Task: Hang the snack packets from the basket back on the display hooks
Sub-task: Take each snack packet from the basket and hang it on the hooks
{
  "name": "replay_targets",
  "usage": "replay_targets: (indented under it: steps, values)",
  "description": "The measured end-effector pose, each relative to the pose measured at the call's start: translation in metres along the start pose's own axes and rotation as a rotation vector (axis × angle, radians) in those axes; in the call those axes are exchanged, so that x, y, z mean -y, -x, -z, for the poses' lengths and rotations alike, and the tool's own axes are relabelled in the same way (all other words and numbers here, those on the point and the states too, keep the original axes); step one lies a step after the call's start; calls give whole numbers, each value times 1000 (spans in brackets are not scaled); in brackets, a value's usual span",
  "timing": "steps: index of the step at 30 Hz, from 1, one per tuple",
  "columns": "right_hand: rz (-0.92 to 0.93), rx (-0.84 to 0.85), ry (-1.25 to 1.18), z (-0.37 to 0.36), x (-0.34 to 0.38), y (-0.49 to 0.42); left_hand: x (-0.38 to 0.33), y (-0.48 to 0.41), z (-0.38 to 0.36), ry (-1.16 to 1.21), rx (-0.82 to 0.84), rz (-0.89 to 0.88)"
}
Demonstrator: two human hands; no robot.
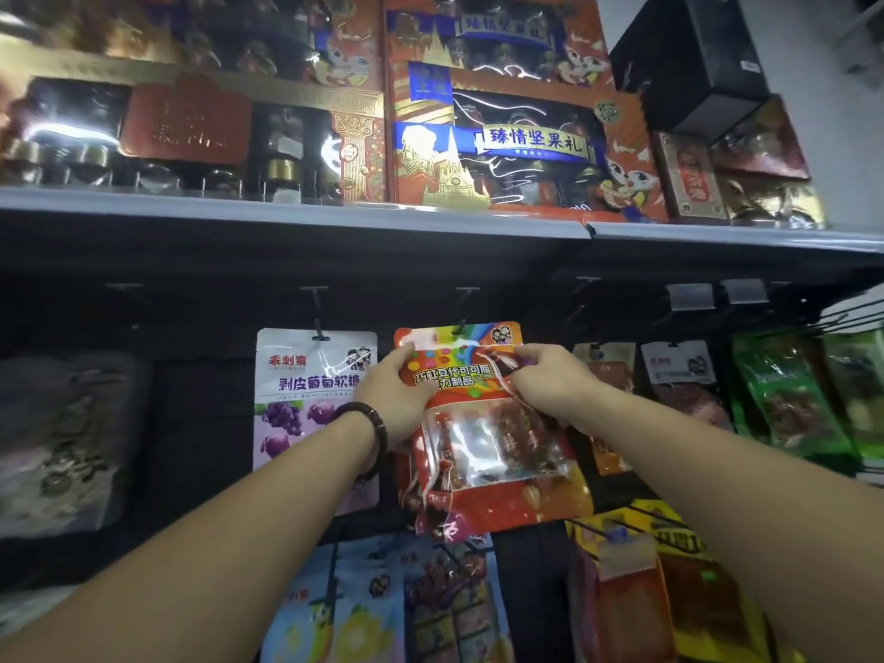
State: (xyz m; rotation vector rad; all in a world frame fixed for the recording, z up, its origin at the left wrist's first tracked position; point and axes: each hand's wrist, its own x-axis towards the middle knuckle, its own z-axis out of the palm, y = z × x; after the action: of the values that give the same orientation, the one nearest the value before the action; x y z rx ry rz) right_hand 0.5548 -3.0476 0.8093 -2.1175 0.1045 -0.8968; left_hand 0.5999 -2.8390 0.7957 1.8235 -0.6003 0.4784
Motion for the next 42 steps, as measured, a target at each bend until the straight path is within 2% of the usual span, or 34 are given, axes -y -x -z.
replay_targets:
  steps: [4,8,13,16,20,25,28,31,34,39,42]
  values:
    - [53,43,83,-10,-12,15,10,12,-1,-50,66,-36]
    - [15,128,231,-12,-18,37,15,36,4,-128,81,10]
    - [47,277,448,-13,-18,103,17,93,17,-406,136,8]
    - [50,404,449,-20,-24,157,28,148,21,-568,284,-36]
    - [96,508,411,-42,-46,248,61,246,24,-577,445,-113]
    - [57,643,382,-79,-102,367,139,359,13,-513,541,40]
    - [-56,708,296,-101,-145,436,195,432,0,-483,556,145]
    - [-189,779,310,-123,-210,513,247,514,-14,-466,595,275]
    - [-436,855,266,-145,-283,591,298,589,-29,-427,718,423]
    - [-952,758,105,-174,-366,703,368,674,-63,-389,754,597]
    - [-1045,733,184,-182,-396,746,400,717,-86,-389,802,709]
